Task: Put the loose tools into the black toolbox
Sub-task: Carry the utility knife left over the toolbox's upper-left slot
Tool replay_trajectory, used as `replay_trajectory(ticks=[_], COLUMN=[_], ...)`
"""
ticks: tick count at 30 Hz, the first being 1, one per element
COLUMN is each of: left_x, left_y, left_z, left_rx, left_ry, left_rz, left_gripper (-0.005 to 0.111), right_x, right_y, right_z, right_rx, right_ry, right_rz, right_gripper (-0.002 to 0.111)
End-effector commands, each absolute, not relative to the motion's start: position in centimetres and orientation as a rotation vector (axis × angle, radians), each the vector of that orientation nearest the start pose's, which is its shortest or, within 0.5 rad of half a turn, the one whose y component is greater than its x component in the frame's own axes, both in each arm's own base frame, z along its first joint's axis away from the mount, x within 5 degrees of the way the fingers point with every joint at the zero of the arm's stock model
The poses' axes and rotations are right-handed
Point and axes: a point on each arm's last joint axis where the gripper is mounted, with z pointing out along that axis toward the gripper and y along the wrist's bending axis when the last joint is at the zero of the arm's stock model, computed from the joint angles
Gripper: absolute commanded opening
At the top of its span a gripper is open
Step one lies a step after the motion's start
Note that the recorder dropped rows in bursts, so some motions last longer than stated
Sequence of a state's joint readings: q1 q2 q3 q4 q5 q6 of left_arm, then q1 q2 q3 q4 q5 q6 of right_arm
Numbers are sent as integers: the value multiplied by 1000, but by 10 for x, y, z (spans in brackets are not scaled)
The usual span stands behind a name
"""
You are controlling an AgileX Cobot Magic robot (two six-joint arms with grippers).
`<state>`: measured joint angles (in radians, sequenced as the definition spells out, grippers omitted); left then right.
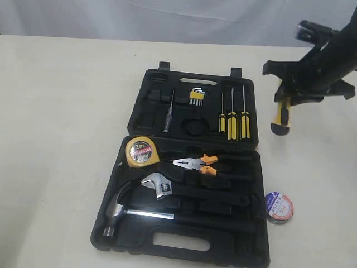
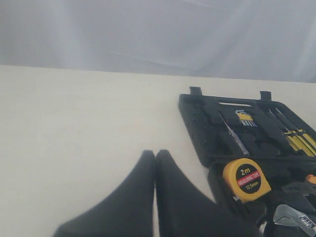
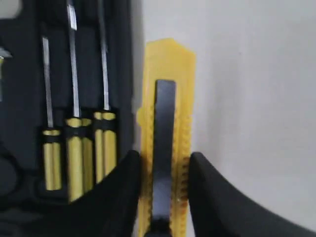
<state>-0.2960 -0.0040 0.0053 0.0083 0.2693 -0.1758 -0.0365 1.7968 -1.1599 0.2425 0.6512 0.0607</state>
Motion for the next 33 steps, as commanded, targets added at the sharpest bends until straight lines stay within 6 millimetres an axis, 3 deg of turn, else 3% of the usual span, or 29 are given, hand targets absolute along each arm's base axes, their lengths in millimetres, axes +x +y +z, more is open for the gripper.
replay_trajectory(ticks=[1,12,19,27,33], left_x=[52,52,52,52,52], left_y=[-16,-16,-16,-16,-16], left_z=[189,189,189,189,189], left_rx=[111,111,111,111,111], left_ry=[1765,1765,1765,1765,1765], left_rz=[-346,-346,-346,-346,-346], left_gripper=[0,0,0,0,0], right_x=[359,383,403,420,426], right_y=[29,149,206,239,246], right_z=[220,240,208,176,155], right_rx=[270,58,8,11,73], right_ry=[2628,2517,2568,2593,2640], right_rz=[328,519,571,492,463], right_gripper=[0,0,0,0,0])
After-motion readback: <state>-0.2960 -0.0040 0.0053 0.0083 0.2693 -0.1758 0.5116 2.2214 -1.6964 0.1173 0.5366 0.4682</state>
